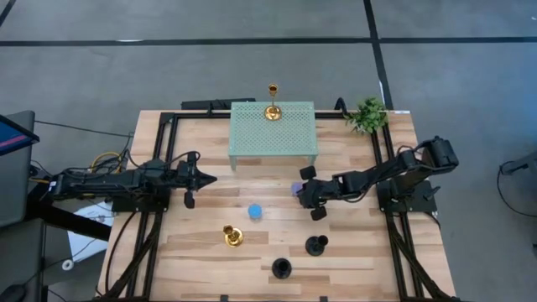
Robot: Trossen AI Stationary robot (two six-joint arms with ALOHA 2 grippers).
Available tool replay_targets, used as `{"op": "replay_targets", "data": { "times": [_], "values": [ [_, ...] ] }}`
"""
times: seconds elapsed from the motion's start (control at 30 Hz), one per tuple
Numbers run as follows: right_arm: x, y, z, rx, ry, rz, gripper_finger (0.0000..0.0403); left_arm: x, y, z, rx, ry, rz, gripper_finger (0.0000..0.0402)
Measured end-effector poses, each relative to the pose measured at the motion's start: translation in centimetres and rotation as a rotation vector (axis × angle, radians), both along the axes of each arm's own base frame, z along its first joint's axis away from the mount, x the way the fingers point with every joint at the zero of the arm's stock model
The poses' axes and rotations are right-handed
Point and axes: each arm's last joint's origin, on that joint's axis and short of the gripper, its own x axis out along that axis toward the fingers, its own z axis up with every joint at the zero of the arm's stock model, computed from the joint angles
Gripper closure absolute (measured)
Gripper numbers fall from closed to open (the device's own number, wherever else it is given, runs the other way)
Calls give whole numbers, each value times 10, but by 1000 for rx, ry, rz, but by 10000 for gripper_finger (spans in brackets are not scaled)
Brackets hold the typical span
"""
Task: Pick & Place candle stick holders
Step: Put the purple scented candle on the shelf
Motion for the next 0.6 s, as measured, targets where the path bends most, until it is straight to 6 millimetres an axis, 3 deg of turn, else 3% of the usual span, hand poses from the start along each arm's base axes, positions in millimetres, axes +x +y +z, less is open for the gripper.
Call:
{"op": "replay_targets", "data": {
  "times": [0.17,0.6],
  "values": [
    [-2,-1,12,-4,-40,-8,398,1,0,-1,-1,9,0,394],
    [-9,-2,15,0,-6,-43,395,2,0,-2,-2,28,0,394]
  ]
}}
